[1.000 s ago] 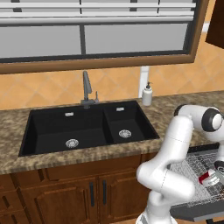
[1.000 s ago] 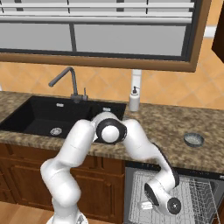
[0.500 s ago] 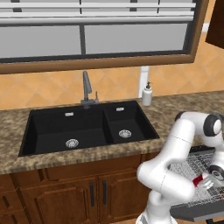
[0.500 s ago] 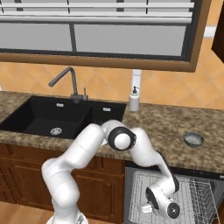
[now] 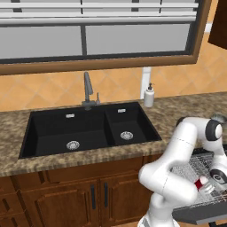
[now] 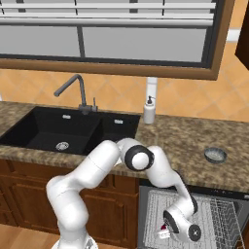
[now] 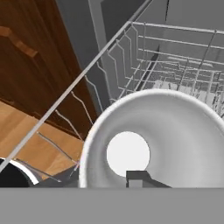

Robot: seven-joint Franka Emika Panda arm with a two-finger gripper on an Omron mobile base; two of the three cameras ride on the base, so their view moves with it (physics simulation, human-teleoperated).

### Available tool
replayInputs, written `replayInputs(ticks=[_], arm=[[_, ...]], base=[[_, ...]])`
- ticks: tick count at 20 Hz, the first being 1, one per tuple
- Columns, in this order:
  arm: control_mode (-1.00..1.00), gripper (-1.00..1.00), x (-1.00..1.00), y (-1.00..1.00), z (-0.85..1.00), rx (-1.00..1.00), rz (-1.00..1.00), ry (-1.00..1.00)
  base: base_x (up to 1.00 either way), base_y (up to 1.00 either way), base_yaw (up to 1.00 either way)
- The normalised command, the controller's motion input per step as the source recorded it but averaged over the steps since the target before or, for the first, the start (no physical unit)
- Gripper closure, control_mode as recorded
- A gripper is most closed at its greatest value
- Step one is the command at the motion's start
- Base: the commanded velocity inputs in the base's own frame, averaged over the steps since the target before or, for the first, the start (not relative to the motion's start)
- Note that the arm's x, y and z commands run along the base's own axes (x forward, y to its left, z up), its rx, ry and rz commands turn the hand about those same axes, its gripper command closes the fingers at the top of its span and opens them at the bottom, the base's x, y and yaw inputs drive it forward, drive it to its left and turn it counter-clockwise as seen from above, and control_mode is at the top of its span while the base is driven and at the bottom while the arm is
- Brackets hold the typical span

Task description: Pick up the cup and bowl from the counter, place them in the dishwasher, and close the dishwasher door.

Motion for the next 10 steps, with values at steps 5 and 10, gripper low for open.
replayInputs(ticks=[5,10], arm=[[-1.0,-1.0,0.0,0.0,0.03,0.0,0.01,0.06],[-1.0,-1.0,-0.23,0.0,0.57,-0.13,0.0,0.0]], base=[[0.0,0.0,0.0],[0.0,0.0,0.0]])
